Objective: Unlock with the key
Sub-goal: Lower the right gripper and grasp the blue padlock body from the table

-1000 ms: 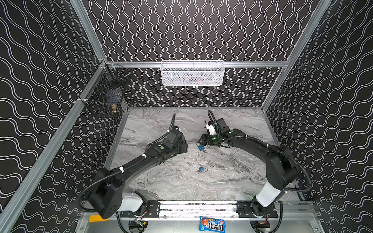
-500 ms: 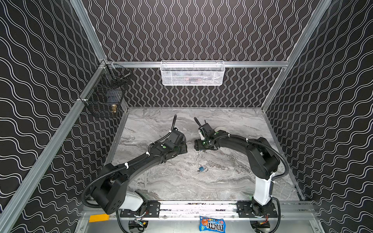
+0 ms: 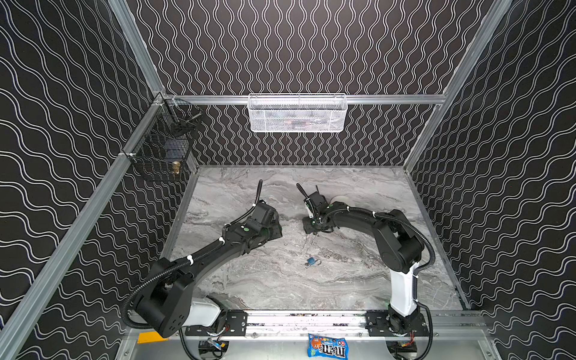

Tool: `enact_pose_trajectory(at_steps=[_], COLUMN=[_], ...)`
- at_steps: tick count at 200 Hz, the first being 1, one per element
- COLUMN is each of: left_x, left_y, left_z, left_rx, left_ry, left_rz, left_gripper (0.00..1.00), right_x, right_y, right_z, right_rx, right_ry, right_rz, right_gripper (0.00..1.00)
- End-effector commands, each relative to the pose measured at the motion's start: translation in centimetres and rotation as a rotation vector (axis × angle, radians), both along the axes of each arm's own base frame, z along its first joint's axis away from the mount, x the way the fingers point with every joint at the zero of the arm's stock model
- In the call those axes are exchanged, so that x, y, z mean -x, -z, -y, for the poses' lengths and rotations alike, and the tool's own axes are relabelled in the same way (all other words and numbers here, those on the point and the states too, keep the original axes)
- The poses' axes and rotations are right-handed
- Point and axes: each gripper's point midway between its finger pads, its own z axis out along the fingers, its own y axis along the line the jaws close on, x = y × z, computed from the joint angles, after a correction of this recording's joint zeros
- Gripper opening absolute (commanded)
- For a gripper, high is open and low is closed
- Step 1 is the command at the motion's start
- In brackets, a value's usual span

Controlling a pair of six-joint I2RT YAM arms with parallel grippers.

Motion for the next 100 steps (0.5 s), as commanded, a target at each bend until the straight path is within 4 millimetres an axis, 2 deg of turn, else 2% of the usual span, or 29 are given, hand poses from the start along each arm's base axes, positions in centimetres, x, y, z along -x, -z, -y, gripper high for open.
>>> enact_pose_trajectory(at_steps=[1, 39, 72, 100], left_x=[-0.3, -0.3, -0.2, 0.0], left_y=[-0.4, -0.7, -1.2, -2.2], left_z=[0.3, 0.4, 0.4, 0.5], left_rx=[0.029, 0.058, 0.091, 0.124], left_ry=[0.0, -0.005, -0.002, 0.012], left_rz=[0.011, 0.016, 0.017, 0.029], left_gripper=[0.5, 0.5, 0.5, 0.5], right_x=[1.9, 2.6, 1.9, 1.5], right_y=[1.2, 1.7, -0.9, -2.2], right_z=[1.3, 1.4, 0.2, -0.6], right_rx=[0.069, 0.1, 0.019, -0.028], right_ry=[-0.025, -0.056, -0.061, -0.088], right_rz=[-0.063, -0.071, -0.01, 0.028], right_gripper=[0.54, 0.47, 0.37, 0.34])
